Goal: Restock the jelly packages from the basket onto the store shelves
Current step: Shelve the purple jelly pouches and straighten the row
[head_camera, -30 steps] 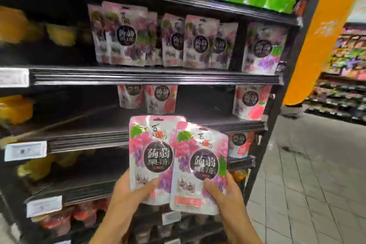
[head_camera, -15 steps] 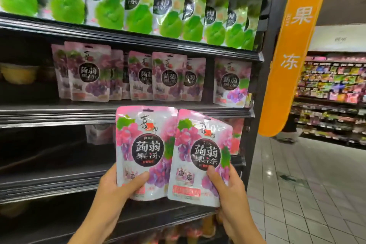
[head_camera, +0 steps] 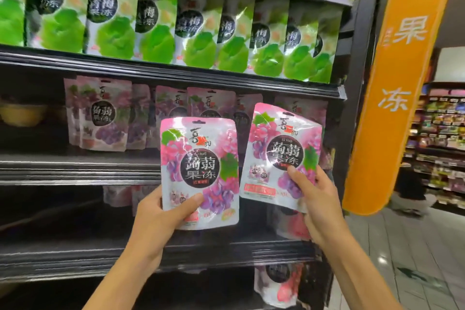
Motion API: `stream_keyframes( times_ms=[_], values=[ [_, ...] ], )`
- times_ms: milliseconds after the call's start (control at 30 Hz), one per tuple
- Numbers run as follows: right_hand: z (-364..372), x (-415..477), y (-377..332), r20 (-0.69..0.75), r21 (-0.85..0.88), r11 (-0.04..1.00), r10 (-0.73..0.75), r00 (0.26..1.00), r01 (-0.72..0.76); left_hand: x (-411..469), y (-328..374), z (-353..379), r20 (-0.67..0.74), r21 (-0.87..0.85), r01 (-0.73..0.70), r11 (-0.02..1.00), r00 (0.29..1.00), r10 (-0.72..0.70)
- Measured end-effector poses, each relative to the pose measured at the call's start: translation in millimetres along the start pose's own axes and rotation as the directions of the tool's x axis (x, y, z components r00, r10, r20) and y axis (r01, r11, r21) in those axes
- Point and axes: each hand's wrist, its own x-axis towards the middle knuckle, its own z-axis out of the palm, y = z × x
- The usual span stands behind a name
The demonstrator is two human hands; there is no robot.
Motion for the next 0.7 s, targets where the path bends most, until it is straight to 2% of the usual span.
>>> stream_keyframes(
  times_ms=[200, 433, 633, 700],
  values=[
    [-3, 54, -7, 0.028, -0.066, 0.998, 0.009, 1.000, -0.008, 6, 5, 5, 0.002, 0.046, -0.012, 0.999, 1.000, 0.012],
    [3, 99, -3, 0.044, -0.200, 0.977, -0.071, 0.997, 0.079, 12, 8, 7, 0.014, 0.047, -0.020, 0.999, 1.000, 0.020],
    [2, 113, 11, 0.039, -0.372, 0.916, -0.150, 0.988, 0.153, 16, 7, 11, 0.040, 0.050, -0.013, 0.999, 0.999, 0.011],
    [-3, 114, 13, 0.054, -0.407, 0.902, -0.135, 0.989, 0.145, 18, 7, 11, 0.042, 0.042, -0.019, 0.999, 0.999, 0.017]
  ],
)
